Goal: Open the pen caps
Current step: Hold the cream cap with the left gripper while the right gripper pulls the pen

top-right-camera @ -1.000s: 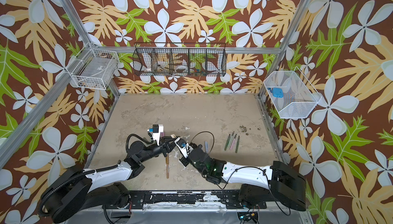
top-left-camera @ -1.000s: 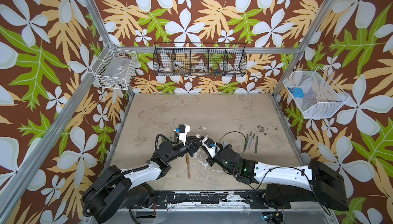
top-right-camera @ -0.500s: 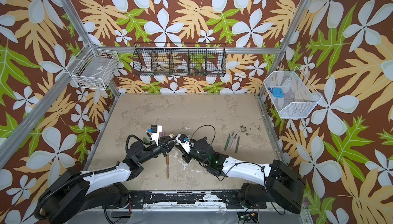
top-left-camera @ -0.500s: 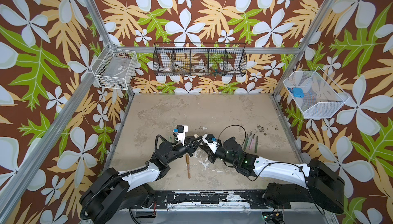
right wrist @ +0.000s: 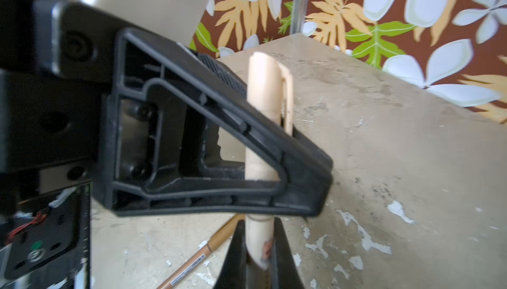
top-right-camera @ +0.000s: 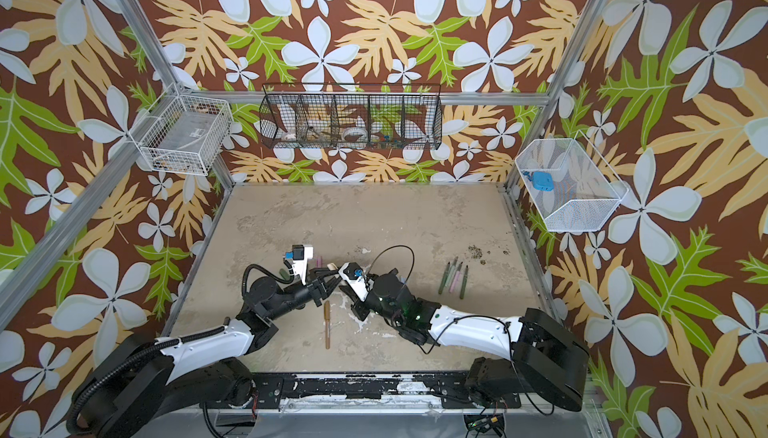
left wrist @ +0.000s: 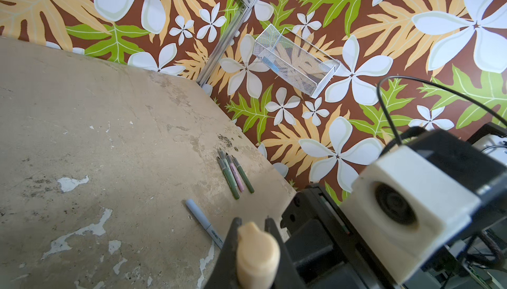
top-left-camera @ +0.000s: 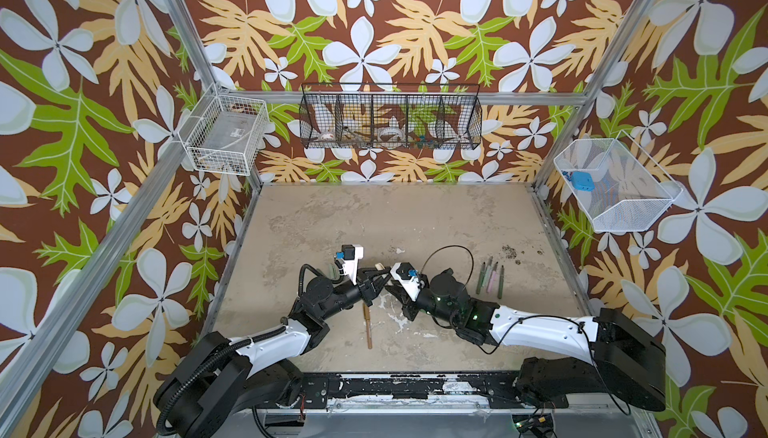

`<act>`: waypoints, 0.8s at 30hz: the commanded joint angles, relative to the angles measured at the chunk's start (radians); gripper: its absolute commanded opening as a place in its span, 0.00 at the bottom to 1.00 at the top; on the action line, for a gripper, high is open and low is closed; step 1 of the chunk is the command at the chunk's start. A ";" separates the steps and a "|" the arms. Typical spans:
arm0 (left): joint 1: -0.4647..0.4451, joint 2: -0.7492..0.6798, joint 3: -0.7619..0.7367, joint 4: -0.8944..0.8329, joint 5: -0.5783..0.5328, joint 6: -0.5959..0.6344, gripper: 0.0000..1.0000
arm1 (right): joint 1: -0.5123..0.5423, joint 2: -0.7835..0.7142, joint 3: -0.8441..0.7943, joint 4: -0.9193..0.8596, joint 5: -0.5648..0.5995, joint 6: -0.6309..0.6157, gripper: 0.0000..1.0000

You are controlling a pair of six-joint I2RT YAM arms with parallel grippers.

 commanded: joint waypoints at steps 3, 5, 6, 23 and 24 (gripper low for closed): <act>0.028 -0.010 -0.002 0.076 -0.141 -0.032 0.00 | 0.059 0.029 0.022 -0.130 0.115 -0.066 0.00; 0.034 -0.018 -0.007 0.078 -0.143 -0.036 0.00 | 0.030 0.024 0.010 -0.112 -0.048 -0.055 0.00; 0.037 -0.020 -0.008 0.078 -0.140 -0.039 0.00 | 0.007 0.022 0.007 -0.107 -0.137 -0.040 0.00; 0.046 -0.052 -0.020 0.063 -0.164 -0.025 0.00 | -0.151 -0.039 -0.043 -0.073 -0.443 0.040 0.00; 0.047 -0.061 -0.017 0.035 -0.189 -0.020 0.00 | -0.155 -0.056 -0.052 -0.070 -0.409 0.045 0.00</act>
